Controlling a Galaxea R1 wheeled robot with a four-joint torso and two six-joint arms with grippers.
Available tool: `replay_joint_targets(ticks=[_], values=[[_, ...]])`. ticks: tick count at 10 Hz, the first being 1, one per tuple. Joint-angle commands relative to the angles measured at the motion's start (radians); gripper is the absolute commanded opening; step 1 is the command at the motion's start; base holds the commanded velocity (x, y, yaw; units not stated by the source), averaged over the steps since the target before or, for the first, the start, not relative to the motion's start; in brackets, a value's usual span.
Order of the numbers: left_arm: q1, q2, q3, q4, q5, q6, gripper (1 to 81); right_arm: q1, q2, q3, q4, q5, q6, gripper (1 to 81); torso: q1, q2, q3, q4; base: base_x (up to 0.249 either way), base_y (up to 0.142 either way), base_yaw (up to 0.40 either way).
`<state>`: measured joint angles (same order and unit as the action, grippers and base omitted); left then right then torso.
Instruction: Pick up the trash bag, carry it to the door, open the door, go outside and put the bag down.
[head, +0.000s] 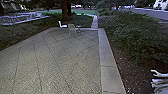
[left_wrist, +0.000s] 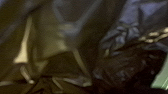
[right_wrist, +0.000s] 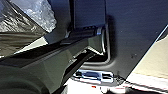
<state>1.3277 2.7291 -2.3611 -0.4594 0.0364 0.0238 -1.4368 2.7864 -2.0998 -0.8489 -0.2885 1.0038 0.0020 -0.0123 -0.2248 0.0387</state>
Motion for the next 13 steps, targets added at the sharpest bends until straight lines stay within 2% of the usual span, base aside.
replay_joint_targets(ticks=[1, 3, 4, 5, 6, 7, 11, 12, 13], values=[[-0.066, -0.049, 0.002, -0.050, 0.114, -0.001, 1.0, 0.035, -0.002, 0.029, 0.005, -0.038, -0.004, 81.1, 0.000, 0.000, -0.073, 0.058, 0.000, 0.000, 0.000], [-0.118, -0.077, -0.001, -0.108, 0.137, -0.001, 1.0, 0.037, 0.001, 0.029, 0.005, -0.038, -0.004, 81.1, 0.000, 0.000, -0.136, 0.103, 0.000, 0.000, 0.000], [-0.153, -0.097, -0.001, -0.153, 0.165, -0.001, 1.0, 0.038, 0.001, 0.032, 0.004, -0.040, -0.004, 81.1, 0.000, 0.001, -0.162, 0.122, 0.000, 0.000, 0.000], [-0.178, -0.104, -0.003, -0.178, 0.165, -0.001, 1.0, 0.040, 0.001, 0.034, 0.004, -0.040, -0.005, 81.1, 0.000, 0.001, -0.118, 0.084, 0.000, 0.000, 0.000], [-0.212, -0.109, -0.014, -0.200, 0.165, -0.001, 1.0, 0.041, 0.004, 0.034, 0.001, -0.040, -0.005, 81.1, 0.001, 0.001, -0.135, 0.101, 0.000, 0.000, 0.000], [-0.253, -0.113, -0.018, -0.211, 0.166, -0.001, 1.0, 0.041, 0.005, 0.034, -0.001, -0.041, -0.005, 81.1, 0.001, 0.001, -0.143, 0.108, 0.000, 0.000, 0.000], [-0.408, -0.112, -0.034, -0.248, 0.184, -0.001, 1.0, 0.043, 0.017, 0.031, -0.004, -0.040, -0.005, 81.1, 0.002, 0.002, -0.146, 0.109, 0.000, 0.000, 0.000], [-0.440, -0.112, -0.034, -0.259, 0.220, -0.001, 1.0, 0.043, 0.017, 0.031, -0.004, -0.040, -0.005, 81.1, 0.002, 0.002, -0.146, 0.195, 0.000, 0.000, 0.000], [-0.462, -0.112, -0.034, -0.269, 0.237, -0.001, 1.0, 0.045, 0.018, 0.034, -0.004, -0.040, -0.005, 81.1, 0.002, 0.002, -0.146, 0.211, 0.000, 0.000, 0.000]])
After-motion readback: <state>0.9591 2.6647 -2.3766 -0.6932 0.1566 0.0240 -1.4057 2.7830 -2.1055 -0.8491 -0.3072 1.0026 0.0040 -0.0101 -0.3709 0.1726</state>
